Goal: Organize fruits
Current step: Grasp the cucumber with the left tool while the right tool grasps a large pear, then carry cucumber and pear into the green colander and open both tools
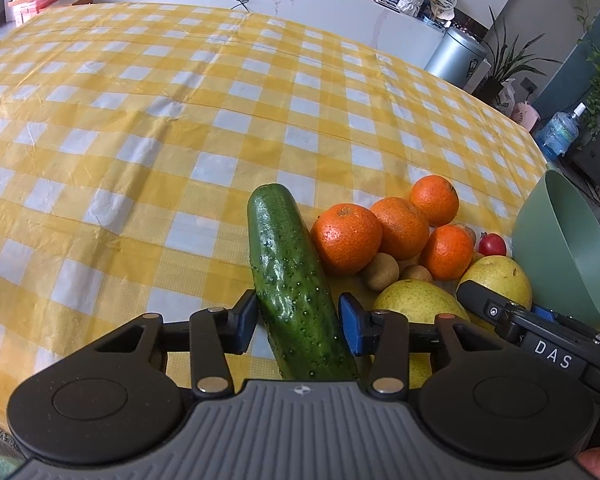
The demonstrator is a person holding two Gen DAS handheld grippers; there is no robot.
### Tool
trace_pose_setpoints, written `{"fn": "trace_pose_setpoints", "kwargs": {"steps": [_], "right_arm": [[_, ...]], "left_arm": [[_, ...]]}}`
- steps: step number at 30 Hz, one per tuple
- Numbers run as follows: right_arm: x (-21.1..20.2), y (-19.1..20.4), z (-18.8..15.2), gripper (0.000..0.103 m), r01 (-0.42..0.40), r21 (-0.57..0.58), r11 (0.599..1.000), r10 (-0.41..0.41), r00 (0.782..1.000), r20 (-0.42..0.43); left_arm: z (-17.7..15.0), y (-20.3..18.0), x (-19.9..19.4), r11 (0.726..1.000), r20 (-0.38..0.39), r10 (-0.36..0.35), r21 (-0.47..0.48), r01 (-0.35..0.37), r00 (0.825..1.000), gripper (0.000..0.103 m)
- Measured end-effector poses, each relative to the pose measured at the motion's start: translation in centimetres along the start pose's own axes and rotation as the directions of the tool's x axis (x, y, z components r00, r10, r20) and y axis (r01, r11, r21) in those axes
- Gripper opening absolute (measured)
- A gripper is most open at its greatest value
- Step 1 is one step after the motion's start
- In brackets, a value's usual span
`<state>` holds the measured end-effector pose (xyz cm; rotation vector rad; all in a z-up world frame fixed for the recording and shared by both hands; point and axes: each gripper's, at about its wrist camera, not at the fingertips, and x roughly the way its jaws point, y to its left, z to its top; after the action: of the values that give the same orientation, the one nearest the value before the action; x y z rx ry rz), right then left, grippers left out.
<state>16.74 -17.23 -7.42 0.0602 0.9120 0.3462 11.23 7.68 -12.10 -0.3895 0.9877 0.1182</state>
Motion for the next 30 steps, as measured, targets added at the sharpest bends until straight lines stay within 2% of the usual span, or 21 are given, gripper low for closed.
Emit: {"fn": "trace_pose_setpoints", "kwargs": {"steps": [5,16,23,30], "right_arm": [[-0.7,-0.1,-0.2,0.063,-0.012,0.006,1.0,0.012,1.0,0.028],[-2.8,-0.3,-0.9,0.063,-0.021,-0.008,1.0,0.022,0.994,0.106],[-5.4,-0.1,-1.5,0.063,-0.044,-0.027,0.999,0.048,0.983,0.18],[-8.5,-0.9,-1.5,0.063,-0.066,-0.01,0.998,0.066,0.969,0.238]], "left_arm": [[-0.3,-0.1,-1.3,1.0,0.034,0.026,0.004,-0.026,0.999,0.045],[-1.3,-1.6,-5.1,0.997,0.134,0.053,0.04,-0.059,0.99,0.044],[-1.6,-2.8,-8.1,0.995,0.213,0.055,0.067,-0.071,0.976,0.043],[-1.3,-5.6,-11.5,0.99,0.293,0.006,0.134,-0.047,0.956,0.043]]}}
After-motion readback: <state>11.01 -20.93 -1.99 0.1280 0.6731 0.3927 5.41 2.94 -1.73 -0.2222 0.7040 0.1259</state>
